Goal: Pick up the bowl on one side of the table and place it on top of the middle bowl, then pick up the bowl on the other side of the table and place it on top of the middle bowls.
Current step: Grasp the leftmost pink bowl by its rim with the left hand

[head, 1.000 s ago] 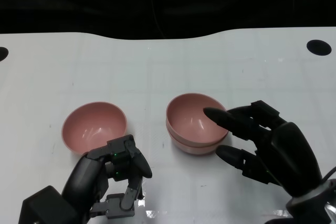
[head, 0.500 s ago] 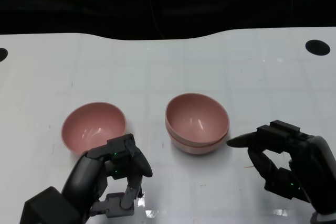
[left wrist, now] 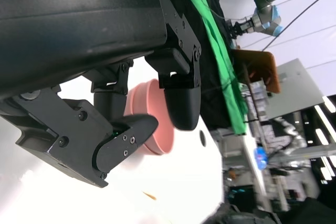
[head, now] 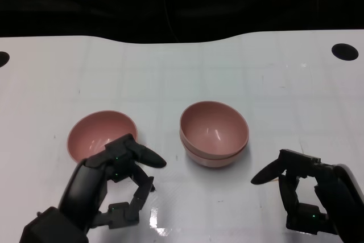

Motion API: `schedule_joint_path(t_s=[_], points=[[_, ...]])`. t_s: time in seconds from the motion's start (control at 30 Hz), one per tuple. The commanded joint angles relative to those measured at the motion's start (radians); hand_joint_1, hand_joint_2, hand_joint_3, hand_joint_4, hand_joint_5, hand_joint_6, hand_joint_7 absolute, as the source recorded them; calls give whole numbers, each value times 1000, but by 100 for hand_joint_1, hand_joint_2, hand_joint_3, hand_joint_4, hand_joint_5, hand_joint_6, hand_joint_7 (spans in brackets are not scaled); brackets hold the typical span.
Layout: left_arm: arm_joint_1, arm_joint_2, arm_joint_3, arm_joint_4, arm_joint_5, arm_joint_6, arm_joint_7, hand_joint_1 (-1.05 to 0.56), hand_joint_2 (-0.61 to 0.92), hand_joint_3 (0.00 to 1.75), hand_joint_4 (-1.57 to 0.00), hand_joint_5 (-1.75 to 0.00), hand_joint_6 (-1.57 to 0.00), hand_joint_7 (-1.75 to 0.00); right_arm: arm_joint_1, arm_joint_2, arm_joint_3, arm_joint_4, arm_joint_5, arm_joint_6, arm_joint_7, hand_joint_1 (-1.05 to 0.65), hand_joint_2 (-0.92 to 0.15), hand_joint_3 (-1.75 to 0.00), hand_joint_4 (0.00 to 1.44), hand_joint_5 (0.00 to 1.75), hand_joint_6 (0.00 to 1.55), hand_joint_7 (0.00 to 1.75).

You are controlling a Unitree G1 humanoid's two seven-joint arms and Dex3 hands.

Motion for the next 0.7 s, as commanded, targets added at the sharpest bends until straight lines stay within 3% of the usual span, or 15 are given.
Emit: schedule_joint_path(t_s=[0.03,0.1,0.3,0.6,0.7], points=[[-19,50,28,-25,83,-14,52,-30,67,55,-40,-119,-47,-72,-14,13,-7,9,12,12,15,-3,-15,-163,90,174,87,134],[-23,68,36,-41,125,-14,71,-32,76,35,-30,-116,-48,-60,-14,19,-9,8,9,13,20,-4,-14,-164,91,175,87,135],[-19,90,41,-115,214,48,116,-35,86,10,-21,-111,-46,-39,-13,27,-17,-1,-3,17,25,-5,-14,-164,91,175,86,135],[-12,111,34,-165,275,95,139,-37,90,2,-19,-107,-46,-23,-10,32,-22,-7,11,31,48,-7,-15,-164,91,175,86,135],[-15,194,20,-262,593,206,169,-47,91,1,-23,-86,-46,-12,-15,30,-23,3,5,31,47,-7,-15,-163,91,175,86,135]])
